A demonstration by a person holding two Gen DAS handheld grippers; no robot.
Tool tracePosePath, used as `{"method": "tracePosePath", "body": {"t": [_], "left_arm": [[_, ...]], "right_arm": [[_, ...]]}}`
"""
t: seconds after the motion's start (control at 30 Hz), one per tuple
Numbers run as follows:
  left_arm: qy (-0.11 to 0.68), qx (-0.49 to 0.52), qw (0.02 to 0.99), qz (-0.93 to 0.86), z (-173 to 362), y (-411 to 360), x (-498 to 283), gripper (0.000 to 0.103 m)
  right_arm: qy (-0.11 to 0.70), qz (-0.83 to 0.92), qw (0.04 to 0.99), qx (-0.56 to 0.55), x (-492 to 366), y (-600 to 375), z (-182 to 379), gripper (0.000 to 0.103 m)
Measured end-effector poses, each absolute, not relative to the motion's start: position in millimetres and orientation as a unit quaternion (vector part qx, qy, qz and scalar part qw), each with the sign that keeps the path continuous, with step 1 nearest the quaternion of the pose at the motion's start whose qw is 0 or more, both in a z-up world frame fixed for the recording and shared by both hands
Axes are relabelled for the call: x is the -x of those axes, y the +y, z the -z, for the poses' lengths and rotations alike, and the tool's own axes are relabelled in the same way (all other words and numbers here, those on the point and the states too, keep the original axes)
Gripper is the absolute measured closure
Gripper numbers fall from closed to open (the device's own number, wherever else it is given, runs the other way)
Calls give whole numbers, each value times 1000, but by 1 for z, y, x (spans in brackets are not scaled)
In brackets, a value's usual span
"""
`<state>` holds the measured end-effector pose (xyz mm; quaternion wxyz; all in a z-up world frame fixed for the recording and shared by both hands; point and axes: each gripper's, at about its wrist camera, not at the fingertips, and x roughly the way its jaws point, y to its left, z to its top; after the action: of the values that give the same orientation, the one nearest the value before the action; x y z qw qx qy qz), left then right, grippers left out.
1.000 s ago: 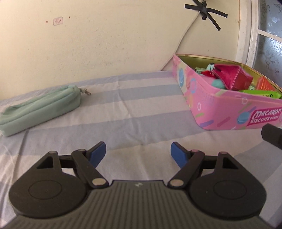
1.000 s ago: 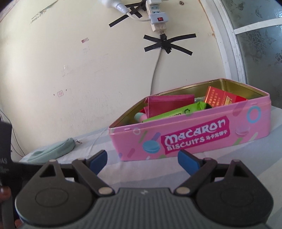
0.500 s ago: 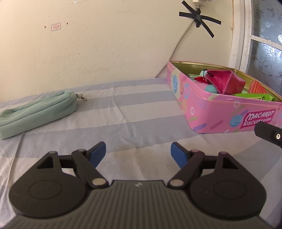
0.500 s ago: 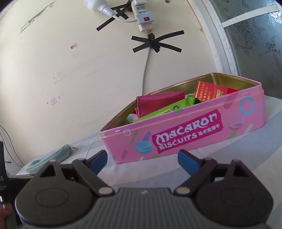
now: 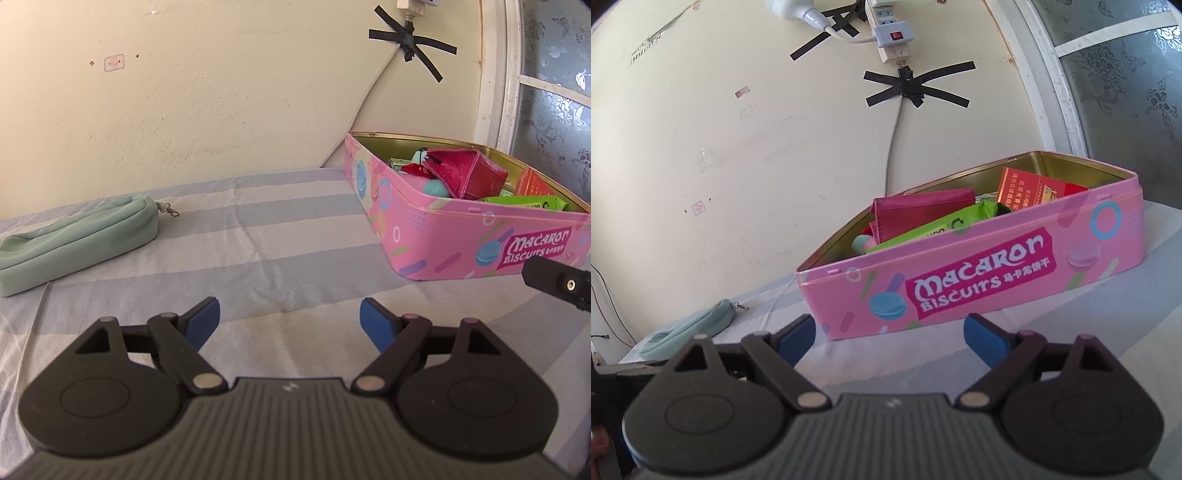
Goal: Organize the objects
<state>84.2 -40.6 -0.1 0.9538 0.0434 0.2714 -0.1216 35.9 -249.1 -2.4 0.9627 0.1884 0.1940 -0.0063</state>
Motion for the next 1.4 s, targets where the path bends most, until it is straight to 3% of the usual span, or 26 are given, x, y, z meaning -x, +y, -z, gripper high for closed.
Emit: {"method": "tracePosePath", "body": {"t": [0.93,1.1,1.4], "left_arm": [[279,-29,952,123,1,-37,-86,18],[295,-2,948,117,-3,-23,-90,18],[247,-14,967,57,-27,48,-92,18]], "right_arm": [[197,10,962,-187,-38,-248,1,11],[203,10,962,-181,-38,-246,1,11],[201,-52,973,-99,-45,-203,-11,10]]}}
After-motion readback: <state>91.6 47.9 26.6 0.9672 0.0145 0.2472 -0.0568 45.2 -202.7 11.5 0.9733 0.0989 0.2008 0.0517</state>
